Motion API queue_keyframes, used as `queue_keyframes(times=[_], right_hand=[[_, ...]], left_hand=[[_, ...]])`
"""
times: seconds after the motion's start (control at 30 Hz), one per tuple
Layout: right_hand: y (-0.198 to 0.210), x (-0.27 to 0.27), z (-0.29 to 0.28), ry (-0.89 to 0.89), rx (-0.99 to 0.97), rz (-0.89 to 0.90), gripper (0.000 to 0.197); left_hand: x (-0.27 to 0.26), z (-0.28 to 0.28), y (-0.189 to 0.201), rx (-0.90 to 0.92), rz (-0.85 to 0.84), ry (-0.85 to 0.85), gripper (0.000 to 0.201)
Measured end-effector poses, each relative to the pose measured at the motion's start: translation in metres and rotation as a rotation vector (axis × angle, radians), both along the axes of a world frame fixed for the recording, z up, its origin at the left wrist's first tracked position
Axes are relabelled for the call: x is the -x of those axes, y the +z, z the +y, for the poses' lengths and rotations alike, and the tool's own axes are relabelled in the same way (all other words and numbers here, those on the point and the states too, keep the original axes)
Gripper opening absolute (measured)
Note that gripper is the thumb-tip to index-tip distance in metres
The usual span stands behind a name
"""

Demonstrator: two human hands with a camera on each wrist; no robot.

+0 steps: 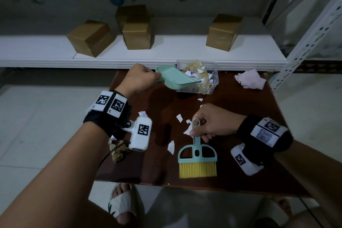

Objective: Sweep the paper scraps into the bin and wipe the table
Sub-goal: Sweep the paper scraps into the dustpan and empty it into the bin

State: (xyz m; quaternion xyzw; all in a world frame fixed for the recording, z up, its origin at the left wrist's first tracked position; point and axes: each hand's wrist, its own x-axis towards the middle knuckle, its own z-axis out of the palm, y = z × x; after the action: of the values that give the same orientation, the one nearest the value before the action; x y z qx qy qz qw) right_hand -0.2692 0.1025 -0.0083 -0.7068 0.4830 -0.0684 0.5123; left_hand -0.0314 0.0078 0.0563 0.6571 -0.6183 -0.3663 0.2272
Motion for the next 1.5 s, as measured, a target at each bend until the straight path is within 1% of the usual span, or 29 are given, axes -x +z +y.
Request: queue_keyframes(times=[0.13, 0.3, 0.43, 0.5, 0.6, 0.67, 0.73, 0.8, 0.83, 0.87, 0.93, 1.0, 1.1, 1.2, 1.27, 1.37, 1.5], right_hand=[[0.005, 0.005, -0.007, -0.072, 0.076, 0.018, 0.031], [0.014, 0.013, -0.015, -0.172, 0.256, 0.098, 0.025], [0.022, 0.02, -0.021, -0.228, 0.393, 0.157, 0.029], [0.027, 0.023, -0.023, -0.253, 0.45, 0.173, 0.031], [0.029, 0.026, -0.023, -0.262, 0.509, 0.184, 0.031], [0.03, 0.03, -0.023, -0.276, 0.554, 0.18, 0.031], [0.031, 0.038, -0.025, -0.327, 0.625, 0.179, 0.033], [0.034, 0.048, -0.028, -0.389, 0.675, 0.182, 0.034], [0.037, 0.052, -0.029, -0.415, 0.678, 0.166, 0.034], [0.038, 0.055, -0.029, -0.439, 0.655, 0.112, 0.034], [0.039, 0.053, -0.027, -0.451, 0.525, -0.075, 0.032], [0.038, 0.04, -0.018, -0.389, 0.389, -0.211, 0.031], [0.025, 0.009, -0.006, -0.292, 0.222, -0.3, 0.031], [0.004, -0.016, 0.001, -0.222, 0.076, -0.296, 0.033], [-0.008, -0.024, 0.003, -0.21, 0.054, -0.268, 0.036], [-0.011, -0.025, 0.004, -0.231, 0.089, -0.215, 0.037], [0.0, -0.015, -0.003, -0.308, 0.203, -0.113, 0.033]], left_hand=[[0.003, 0.0, 0.0, 0.008, -0.006, -0.019, 0.027], [0.002, 0.001, -0.002, 0.014, -0.027, -0.027, 0.028], [-0.003, -0.001, -0.003, 0.019, -0.011, -0.005, 0.035], [-0.004, -0.001, -0.002, 0.015, -0.014, -0.005, 0.034], [-0.005, -0.002, -0.004, 0.014, -0.017, -0.011, 0.038], [-0.007, -0.002, -0.002, -0.001, -0.023, -0.024, 0.036], [-0.011, -0.003, 0.001, -0.021, -0.03, -0.03, 0.033], [-0.018, -0.005, 0.004, -0.022, -0.034, -0.024, 0.037], [-0.022, -0.006, 0.005, -0.021, -0.03, -0.014, 0.037], [-0.027, -0.006, 0.005, -0.019, -0.024, -0.001, 0.037], [-0.033, -0.007, 0.004, -0.013, -0.018, 0.024, 0.035], [-0.036, -0.006, 0.003, -0.013, -0.005, 0.044, 0.034], [-0.034, -0.004, 0.001, -0.01, -0.002, 0.053, 0.034], [-0.029, -0.002, 0.001, -0.014, -0.023, 0.023, 0.032], [-0.025, -0.002, 0.001, -0.013, -0.029, 0.009, 0.031], [-0.023, -0.002, 0.002, -0.022, -0.046, -0.011, 0.03], [-0.023, -0.003, 0.002, -0.024, -0.053, -0.014, 0.034]])
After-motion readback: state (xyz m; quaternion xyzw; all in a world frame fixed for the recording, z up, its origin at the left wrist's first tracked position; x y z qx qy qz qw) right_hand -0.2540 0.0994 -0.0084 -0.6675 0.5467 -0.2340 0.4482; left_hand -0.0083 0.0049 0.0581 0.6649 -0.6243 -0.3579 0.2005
